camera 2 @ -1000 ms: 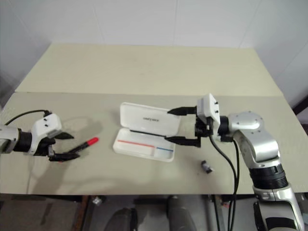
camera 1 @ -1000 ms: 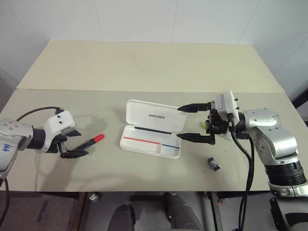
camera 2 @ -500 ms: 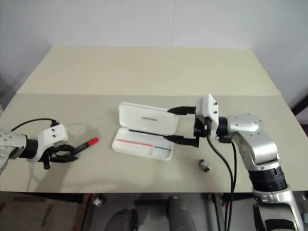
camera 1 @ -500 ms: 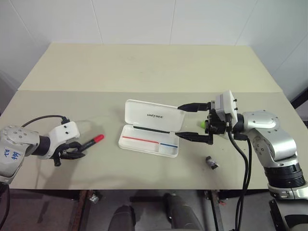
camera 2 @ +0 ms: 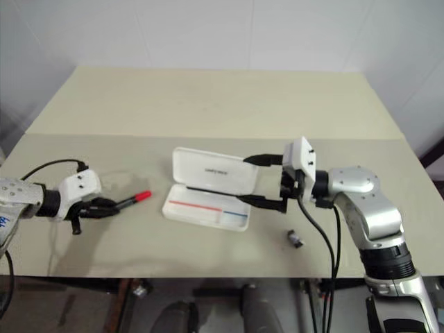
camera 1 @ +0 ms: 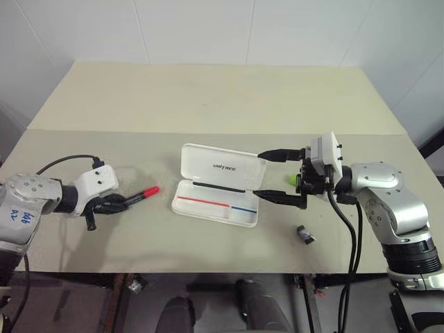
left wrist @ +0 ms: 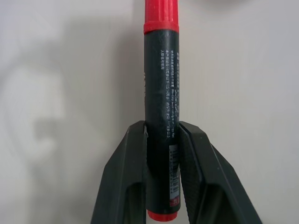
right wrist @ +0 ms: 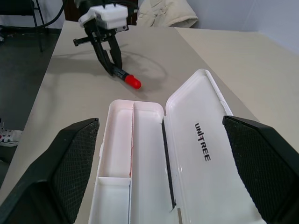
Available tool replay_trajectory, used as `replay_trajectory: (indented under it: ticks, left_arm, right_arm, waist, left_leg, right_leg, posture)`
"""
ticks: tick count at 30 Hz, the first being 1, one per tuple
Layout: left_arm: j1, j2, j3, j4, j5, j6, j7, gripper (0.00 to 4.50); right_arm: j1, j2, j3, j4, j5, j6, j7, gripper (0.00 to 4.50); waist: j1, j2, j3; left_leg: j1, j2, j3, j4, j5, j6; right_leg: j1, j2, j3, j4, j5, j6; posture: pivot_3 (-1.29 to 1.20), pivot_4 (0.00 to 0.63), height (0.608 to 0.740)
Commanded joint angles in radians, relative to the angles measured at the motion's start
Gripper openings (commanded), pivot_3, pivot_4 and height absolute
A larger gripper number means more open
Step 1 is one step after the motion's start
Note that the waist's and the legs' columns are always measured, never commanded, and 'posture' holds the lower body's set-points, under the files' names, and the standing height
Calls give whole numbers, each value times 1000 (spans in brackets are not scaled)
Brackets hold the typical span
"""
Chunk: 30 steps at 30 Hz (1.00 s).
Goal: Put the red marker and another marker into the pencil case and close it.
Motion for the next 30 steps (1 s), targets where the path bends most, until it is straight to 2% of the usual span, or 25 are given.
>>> replay_trajectory:
  ticks: [1,4,9,14,23,30]
  left_arm:
    - [-16,18,58,4,-48,-153,-100,618]
    - [-21,16,77,6,-98,-213,-185,618]
    - [-96,-26,35,-30,-125,-216,-223,618]
    - [-244,-190,-113,-40,-60,-191,-195,618]
    - [-423,-395,-267,40,68,-137,-115,618]
    - [-490,-469,-309,99,120,-143,-109,618]
  right_arm:
    - [2,-16,-30,-28,9,-4,-1,4500]
    - [6,-26,-37,-20,6,-5,2,4500]
    - [16,-61,-53,5,-16,-27,8,4500]
    - [51,-100,-102,19,-31,-37,-15,4500]
    - [156,-101,-151,-82,-16,-8,-80,4500]
    - [225,-96,-179,-164,0,23,-141,4500]
  waist:
    - [1,0,0]
    - [-1,0,0]
    - [7,0,0]
    - [25,1,0]
    - [25,0,0]
    - [26,0,0]
  left_leg:
    - [-2,0,0,-1,-1,-1]
    - [-10,1,1,-1,-2,-1]
    - [-14,1,1,0,-2,-1]
    - [-10,-1,1,5,-2,-1]
    - [-9,-3,1,9,-2,0]
    - [-9,-3,0,9,-2,0]
  right_leg:
    - [-2,-1,0,1,3,7]
    - [-11,0,-2,4,4,13]
    - [-14,0,-4,2,3,14]
    - [-6,0,-3,-1,5,18]
    - [-5,1,1,1,8,22]
    - [-5,1,1,1,8,22]
  posture:
    - [0,150,740]
    - [0,150,740]
    - [0,150,740]
    - [0,150,740]
    - [0,150,740]
    - [0,150,740]
